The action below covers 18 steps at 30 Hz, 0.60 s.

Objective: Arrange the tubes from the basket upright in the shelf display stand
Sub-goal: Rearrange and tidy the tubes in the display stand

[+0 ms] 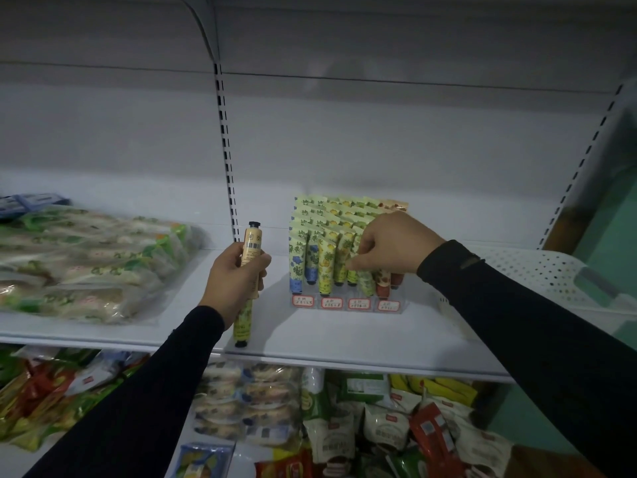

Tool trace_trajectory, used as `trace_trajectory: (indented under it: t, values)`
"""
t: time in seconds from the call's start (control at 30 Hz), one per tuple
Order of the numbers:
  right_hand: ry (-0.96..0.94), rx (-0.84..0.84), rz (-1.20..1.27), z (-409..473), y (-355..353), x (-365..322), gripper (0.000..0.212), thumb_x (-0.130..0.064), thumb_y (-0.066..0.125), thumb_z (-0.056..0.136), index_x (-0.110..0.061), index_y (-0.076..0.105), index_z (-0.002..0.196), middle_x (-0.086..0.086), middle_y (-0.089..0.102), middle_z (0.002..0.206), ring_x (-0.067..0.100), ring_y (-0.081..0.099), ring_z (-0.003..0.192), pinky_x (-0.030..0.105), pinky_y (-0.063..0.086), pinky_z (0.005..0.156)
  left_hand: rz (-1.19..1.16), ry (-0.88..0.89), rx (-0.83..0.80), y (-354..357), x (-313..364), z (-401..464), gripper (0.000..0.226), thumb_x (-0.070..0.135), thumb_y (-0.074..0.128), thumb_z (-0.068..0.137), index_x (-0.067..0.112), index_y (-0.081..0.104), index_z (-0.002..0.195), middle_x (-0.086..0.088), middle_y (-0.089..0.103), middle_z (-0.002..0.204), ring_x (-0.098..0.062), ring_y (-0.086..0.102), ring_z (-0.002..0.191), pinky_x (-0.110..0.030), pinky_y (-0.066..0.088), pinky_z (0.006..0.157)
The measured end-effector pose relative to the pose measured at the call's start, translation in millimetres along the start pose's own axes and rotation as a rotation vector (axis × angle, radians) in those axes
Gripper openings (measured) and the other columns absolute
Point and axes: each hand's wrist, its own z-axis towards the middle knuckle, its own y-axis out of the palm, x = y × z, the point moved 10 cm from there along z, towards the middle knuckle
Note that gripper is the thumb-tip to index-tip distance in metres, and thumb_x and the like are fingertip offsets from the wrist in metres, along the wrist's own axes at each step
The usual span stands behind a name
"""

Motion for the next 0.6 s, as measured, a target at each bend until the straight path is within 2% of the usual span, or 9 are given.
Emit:
trace_trajectory:
  t: [0.07,0.17,0.33,0.43,0.53,0.6]
  values:
    - [-0.006,0.019,-0.062,1.7,-0.6,1.5,0.032,-0.034,0.066,0.088,-0.004,0.075,0.079,0.015,0.072,0.077,0.027,0.063,0.065,0.025,0.041,0.053,0.002,0.004,-0.002,0.8,3.0,-1.3,0.009,0.013,0.063,0.092,0.006,0.058,0.093,-0.010,0.056,0.071,-0.022,0.051,0.059,-0.031,0.044,0.053]
    - [-0.019,0.024,-0.081,5.2,-3.2,3.1,0.030,-0.024,0.063,0.090,0.000,0.072,0.076,0.018,0.069,0.074,0.023,0.053,0.057,0.025,0.037,0.050,0.000,0.010,-0.005,1.1,5.9,-2.7,0.010,0.013,0.063,0.093,0.005,0.057,0.095,-0.010,0.056,0.071,-0.022,0.051,0.058,-0.031,0.045,0.053]
    - [-0.045,-0.025,-0.084,9.0,-4.0,9.5,0.040,-0.025,0.062,0.094,-0.006,0.055,0.059,0.005,0.046,0.053,0.016,0.038,0.047,0.026,0.031,0.049,-0.004,0.002,0.003,-0.6,5.3,-2.3,0.008,0.012,0.063,0.092,0.006,0.057,0.092,-0.009,0.055,0.070,-0.022,0.050,0.058,-0.032,0.044,0.053]
    - [-0.067,-0.017,-0.076,9.2,-4.3,12.2,0.037,-0.026,0.061,0.094,-0.004,0.061,0.065,0.005,0.050,0.056,0.015,0.039,0.048,0.026,0.031,0.050,-0.004,-0.006,0.004,-1.7,1.3,-1.7,0.007,0.012,0.063,0.092,0.008,0.058,0.090,-0.009,0.056,0.070,-0.022,0.051,0.059,-0.033,0.045,0.055]
    - [-0.073,-0.014,-0.059,10.7,-3.5,18.2,0.039,-0.028,0.063,0.094,0.001,0.062,0.068,0.013,0.052,0.059,0.018,0.041,0.052,0.029,0.034,0.054,-0.007,-0.010,0.004,-1.4,-1.1,-1.4,0.008,0.013,0.064,0.092,0.008,0.058,0.089,-0.009,0.056,0.070,-0.022,0.050,0.058,-0.033,0.045,0.057]
    - [-0.080,-0.008,-0.060,11.7,-4.7,22.4,0.041,-0.030,0.064,0.093,-0.001,0.061,0.064,0.011,0.051,0.057,0.018,0.040,0.052,0.030,0.034,0.055,-0.007,-0.009,0.003,-1.6,-1.0,-1.2,0.008,0.012,0.063,0.092,0.007,0.058,0.090,-0.009,0.056,0.070,-0.021,0.050,0.058,-0.033,0.045,0.056]
